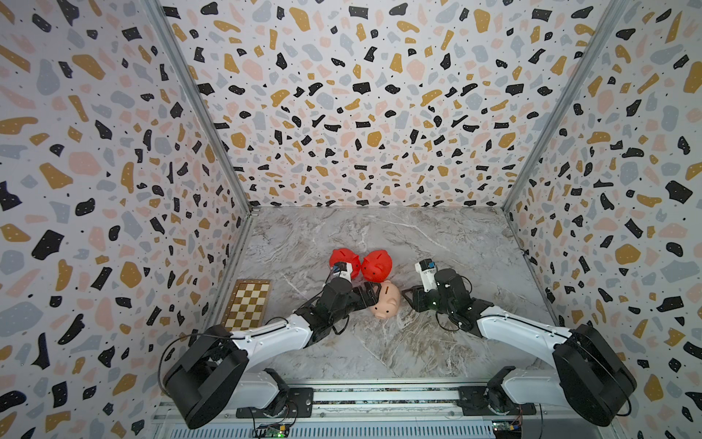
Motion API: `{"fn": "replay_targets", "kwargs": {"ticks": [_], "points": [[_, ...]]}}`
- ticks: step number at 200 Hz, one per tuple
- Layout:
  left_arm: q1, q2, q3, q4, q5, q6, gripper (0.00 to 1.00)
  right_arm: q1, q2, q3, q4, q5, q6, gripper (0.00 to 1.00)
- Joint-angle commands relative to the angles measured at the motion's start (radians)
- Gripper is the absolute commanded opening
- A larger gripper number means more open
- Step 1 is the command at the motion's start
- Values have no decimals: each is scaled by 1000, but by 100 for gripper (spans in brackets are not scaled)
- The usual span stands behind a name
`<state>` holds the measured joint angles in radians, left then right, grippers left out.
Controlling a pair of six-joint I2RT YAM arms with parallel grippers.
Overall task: Open piggy banks
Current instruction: Adjust the piggy bank at the center of the board.
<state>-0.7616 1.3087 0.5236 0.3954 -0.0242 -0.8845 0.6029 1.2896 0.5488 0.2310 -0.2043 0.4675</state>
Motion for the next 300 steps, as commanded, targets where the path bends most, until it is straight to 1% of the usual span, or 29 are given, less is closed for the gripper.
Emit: {"fn": "replay_targets", "kwargs": {"ticks": [1, 20, 64, 88, 111, 126, 148, 170, 196, 222, 239, 249, 264, 276, 300], "points": [[-17, 23, -1, 22, -50, 75, 99, -18, -33, -13, -26, 9, 4, 40], [-18, 32, -7, 33, -53, 81, 99, -21, -39, -9, -32, 14, 14, 40], [-25, -6, 8, 31, -80, 140, 99, -22, -41, 46, -115, 14, 56, 40], [-31, 3, -14, 127, -87, 161, 99, -22, -39, 57, -141, 23, 69, 40], [-42, 31, -50, 232, -112, 142, 99, -22, -33, 66, -162, 12, 60, 40], [-69, 44, -78, 281, -159, 133, 99, -22, -38, 59, -157, -5, 53, 40], [-120, 79, -107, 353, -236, 148, 99, -23, -68, 9, -111, -13, 53, 40], [-143, 133, -130, 448, -274, 148, 100, -22, -103, -32, -84, -12, 49, 40], [-145, 208, -143, 538, -292, 145, 95, -23, -148, -54, -86, -13, 45, 40], [-146, 270, -148, 621, -312, 134, 93, -24, -170, -67, -90, -2, 31, 40], [-145, 306, -145, 664, -313, 134, 89, -24, -169, -75, -84, -7, 25, 39], [-146, 327, -144, 686, -312, 132, 82, -23, -163, -80, -79, -9, 26, 39], [-145, 370, -158, 740, -322, 121, 76, -25, -160, -90, -63, -13, 28, 39], [-145, 408, -179, 805, -336, 103, 72, -24, -157, -97, -47, -19, 31, 39], [-142, 489, -207, 916, -355, 46, 60, -24, -144, -99, -33, -24, 27, 39]]}}
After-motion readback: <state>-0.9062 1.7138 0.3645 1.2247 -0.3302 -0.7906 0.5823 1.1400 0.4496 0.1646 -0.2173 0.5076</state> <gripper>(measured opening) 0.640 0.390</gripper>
